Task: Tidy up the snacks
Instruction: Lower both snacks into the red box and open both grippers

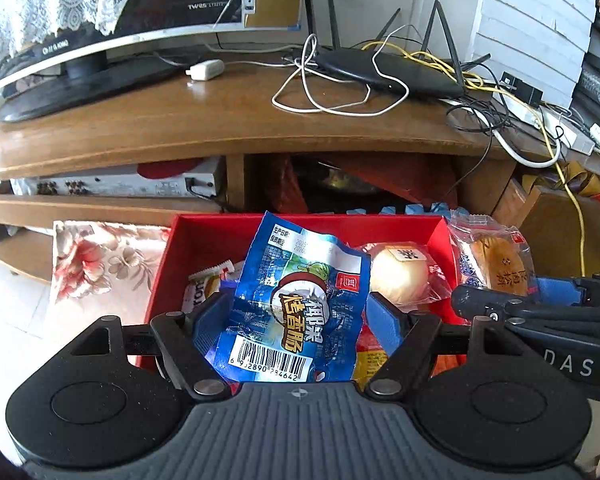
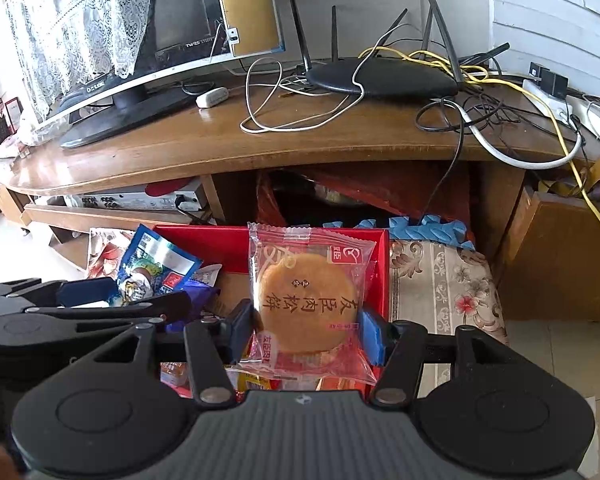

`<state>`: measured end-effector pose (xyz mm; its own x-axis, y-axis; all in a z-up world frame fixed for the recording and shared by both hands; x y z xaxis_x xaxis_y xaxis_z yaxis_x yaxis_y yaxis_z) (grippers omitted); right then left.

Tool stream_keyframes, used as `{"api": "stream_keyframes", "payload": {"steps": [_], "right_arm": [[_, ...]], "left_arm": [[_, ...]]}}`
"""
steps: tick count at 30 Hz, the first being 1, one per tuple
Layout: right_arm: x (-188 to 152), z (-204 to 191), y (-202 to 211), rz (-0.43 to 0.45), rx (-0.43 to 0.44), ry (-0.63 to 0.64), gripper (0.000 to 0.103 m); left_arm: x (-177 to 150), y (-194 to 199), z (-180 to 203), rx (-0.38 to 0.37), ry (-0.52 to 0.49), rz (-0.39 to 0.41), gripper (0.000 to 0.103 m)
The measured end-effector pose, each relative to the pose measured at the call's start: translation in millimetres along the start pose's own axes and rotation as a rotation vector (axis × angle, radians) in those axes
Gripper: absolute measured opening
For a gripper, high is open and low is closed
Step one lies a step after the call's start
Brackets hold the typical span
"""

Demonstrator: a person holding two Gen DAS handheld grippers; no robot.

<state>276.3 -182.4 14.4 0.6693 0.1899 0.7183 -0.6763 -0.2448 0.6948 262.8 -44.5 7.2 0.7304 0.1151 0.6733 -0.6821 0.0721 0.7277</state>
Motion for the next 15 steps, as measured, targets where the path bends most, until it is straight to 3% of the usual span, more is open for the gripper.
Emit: {"api": "stream_keyframes", "payload": {"steps": [15], "right_arm": [[0,-5,-14,-0.014,-0.009,0.020,0.057]], "left_arm": [[2,-6,-3,0.079,-0.054,0.036,0.079]]}}
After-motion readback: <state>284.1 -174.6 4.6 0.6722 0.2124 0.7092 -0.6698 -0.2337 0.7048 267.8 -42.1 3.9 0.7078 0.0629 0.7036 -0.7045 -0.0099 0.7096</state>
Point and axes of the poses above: each gripper's, at about its wrist camera, not at the fingertips, and y roughly against the way its jaws point, z to its right, x to its top, the point moved 6 cm from there along -y, roughly the way its jaws point, and after that the axes turned 10 degrees about y, right-handed, at the moved point
